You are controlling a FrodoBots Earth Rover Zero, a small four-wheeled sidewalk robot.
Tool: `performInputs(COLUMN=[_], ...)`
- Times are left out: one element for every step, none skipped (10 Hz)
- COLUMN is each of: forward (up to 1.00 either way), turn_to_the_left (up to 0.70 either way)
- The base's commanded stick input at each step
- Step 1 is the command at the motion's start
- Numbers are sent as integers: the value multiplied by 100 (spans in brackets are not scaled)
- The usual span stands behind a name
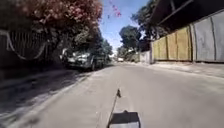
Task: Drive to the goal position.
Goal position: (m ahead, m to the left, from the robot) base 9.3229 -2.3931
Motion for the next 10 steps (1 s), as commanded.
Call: performInputs(forward=[100,100,100,100,100,100,100,100,100,100], turn_to_the_left=[0,0,0,0,-11,-39,-40,-39,-10,0])
